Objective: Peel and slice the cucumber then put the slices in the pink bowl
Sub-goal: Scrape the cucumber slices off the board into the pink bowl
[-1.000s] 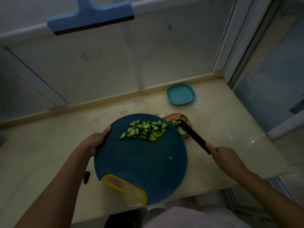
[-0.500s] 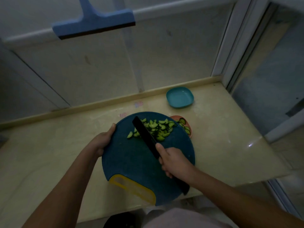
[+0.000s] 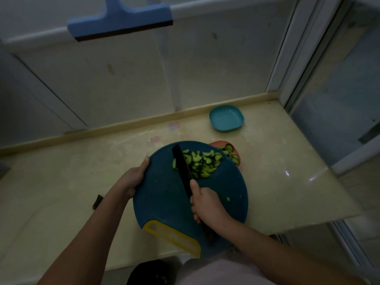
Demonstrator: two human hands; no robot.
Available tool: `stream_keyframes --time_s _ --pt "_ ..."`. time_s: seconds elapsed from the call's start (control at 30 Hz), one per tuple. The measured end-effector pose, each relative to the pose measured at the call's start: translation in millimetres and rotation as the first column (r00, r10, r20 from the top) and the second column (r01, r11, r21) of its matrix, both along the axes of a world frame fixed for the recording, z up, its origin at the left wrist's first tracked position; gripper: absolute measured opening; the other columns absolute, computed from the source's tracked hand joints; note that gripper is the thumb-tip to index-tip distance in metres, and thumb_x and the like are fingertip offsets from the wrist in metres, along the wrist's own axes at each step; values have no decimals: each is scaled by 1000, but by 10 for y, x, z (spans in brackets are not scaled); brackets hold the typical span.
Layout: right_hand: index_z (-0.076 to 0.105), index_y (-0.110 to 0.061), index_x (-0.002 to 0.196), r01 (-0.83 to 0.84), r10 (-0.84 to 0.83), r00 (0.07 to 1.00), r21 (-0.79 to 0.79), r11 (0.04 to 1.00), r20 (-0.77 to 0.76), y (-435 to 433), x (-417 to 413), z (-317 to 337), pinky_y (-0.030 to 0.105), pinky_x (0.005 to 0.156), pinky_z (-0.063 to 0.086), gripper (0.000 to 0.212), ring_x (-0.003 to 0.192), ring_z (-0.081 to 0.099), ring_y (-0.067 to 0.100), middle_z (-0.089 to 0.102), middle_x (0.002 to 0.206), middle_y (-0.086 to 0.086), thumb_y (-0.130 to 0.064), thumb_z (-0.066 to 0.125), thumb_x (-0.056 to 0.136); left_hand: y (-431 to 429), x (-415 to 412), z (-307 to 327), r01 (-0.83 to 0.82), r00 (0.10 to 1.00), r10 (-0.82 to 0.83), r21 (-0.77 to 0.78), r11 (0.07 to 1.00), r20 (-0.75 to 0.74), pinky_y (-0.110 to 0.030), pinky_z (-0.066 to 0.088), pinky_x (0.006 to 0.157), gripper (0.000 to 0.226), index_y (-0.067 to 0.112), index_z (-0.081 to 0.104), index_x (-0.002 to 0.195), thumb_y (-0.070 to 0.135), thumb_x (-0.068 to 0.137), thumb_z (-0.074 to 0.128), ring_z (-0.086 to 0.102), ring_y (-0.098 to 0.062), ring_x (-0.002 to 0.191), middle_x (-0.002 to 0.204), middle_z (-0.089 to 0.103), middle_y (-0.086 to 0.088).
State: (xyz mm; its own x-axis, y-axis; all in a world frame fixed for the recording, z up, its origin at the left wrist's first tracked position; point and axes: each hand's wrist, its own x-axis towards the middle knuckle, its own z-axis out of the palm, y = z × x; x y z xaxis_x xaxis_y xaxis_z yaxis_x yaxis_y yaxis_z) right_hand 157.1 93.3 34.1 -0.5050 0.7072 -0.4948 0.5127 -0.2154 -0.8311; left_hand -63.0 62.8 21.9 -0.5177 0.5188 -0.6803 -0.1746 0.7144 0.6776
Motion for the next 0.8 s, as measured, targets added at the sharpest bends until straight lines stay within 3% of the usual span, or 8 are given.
stream_keyframes --time_s 0.53,0.8 --pt "47 -9 61 174 -174 985 -71 982 10 12 186 -113 21 38 37 58 36 45 14 46 48 5 -47 25 99 13 -47 -93 34 998 -34 -10 999 55 -40 52 73 58 4 63 90 59 88 44 63 -32 88 96 66 -16" --pt "47 -10 63 188 -190 980 -45 981 -51 49 249 -61 22 39 38 56 38 45 14 46 48 4 -47 28 98 11 -43 -85 11 998 -11 -9 1000 54 -35 50 64 55 4 62 86 56 90 44 62 -29 80 89 65 -14"
